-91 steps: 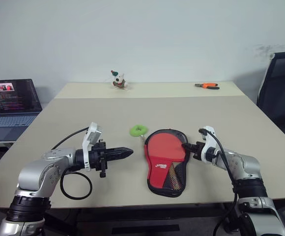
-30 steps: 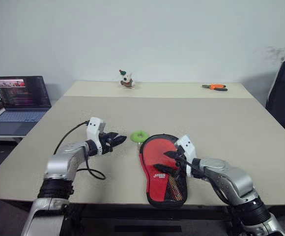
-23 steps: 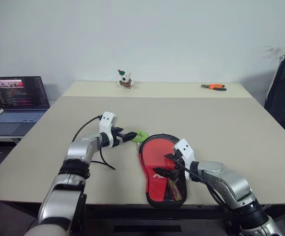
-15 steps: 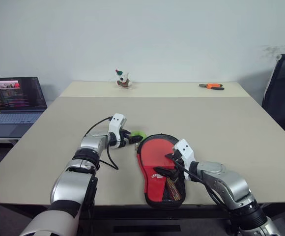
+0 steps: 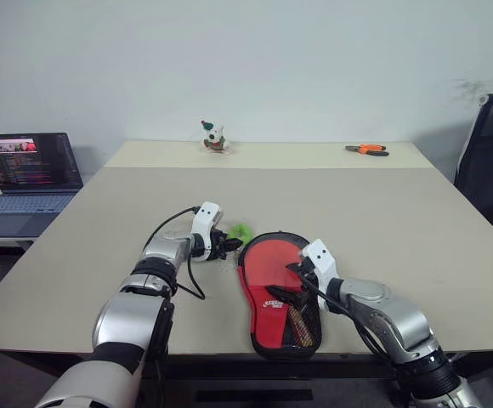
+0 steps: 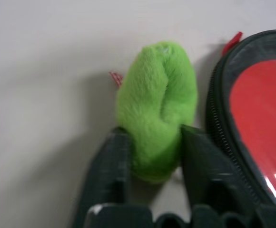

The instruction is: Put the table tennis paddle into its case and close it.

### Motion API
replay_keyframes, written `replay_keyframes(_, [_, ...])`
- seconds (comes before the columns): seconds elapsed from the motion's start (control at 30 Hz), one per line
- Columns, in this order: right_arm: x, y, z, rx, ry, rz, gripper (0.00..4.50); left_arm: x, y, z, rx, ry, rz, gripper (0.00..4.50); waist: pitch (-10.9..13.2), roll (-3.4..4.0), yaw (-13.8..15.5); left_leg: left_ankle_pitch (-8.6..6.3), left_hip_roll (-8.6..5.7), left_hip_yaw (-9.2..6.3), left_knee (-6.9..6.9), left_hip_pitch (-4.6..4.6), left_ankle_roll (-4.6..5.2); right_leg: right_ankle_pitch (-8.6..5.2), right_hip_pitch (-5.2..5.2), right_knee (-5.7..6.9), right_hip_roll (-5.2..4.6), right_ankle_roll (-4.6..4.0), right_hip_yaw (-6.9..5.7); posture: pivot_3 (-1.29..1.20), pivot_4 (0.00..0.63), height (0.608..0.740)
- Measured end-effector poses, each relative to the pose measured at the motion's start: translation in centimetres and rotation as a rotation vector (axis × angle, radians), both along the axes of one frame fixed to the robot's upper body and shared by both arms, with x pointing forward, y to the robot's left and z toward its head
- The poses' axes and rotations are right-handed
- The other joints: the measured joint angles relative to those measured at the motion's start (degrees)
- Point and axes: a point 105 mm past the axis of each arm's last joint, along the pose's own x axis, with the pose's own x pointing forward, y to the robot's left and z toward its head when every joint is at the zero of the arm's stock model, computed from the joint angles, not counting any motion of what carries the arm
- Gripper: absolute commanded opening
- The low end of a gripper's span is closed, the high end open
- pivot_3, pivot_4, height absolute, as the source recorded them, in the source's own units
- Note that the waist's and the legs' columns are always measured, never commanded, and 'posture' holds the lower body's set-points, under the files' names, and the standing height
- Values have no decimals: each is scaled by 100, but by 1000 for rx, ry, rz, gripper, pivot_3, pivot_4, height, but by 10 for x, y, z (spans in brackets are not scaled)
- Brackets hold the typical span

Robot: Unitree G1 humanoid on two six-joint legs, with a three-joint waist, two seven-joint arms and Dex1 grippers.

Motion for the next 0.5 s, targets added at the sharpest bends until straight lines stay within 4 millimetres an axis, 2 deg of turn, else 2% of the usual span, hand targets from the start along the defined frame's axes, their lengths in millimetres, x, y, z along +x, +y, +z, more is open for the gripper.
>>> replay_keyframes(0.07, [2,3,0,-15,-12,10,4500,0,0,0,-4,1,2,35,0,0,-6,0,0,0,1,2,0,0,0,3,0,1,0,0,150,740])
replay_keyframes(0.33, [-1,14,-15,-103,-4,85,4500,6,8,-1,52,-46,69,17,-3,-4,-9,0,1,-1,6,9,0,-1,6,7,1,3,0,0,150,740])
replay_keyframes(0.5, [0,13,-17,-128,-4,103,4500,20,11,12,181,-158,147,17,-6,-8,2,1,-1,-3,12,10,-1,4,11,7,1,14,-2,0,150,740])
